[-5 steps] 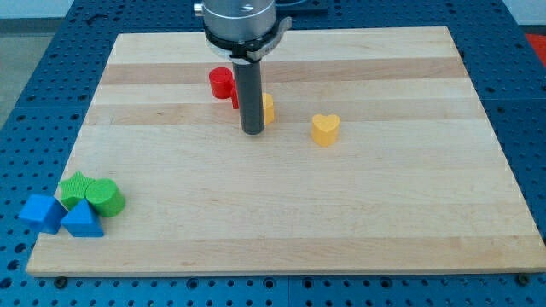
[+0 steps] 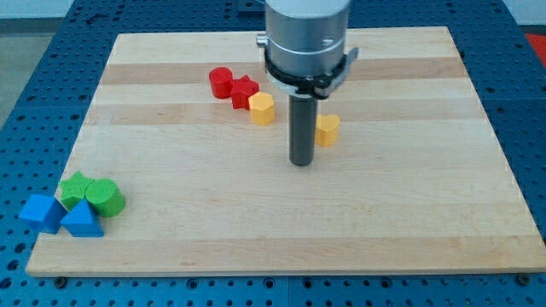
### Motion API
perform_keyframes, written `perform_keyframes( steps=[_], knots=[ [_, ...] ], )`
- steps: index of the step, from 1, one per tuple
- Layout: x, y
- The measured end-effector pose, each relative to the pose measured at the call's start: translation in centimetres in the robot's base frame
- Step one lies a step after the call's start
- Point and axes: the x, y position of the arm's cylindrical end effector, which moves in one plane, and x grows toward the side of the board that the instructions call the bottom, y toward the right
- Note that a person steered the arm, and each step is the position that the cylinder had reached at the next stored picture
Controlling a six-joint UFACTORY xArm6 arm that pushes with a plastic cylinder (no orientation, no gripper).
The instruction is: Push the yellow heart closer to the yellow hexagon
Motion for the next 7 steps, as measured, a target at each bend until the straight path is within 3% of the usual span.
perform_keyframes(
  steps=[1, 3, 7],
  knots=[
    [0.6, 2.7],
    [-2.3, 5.6],
    [-4.9, 2.7]
  ],
)
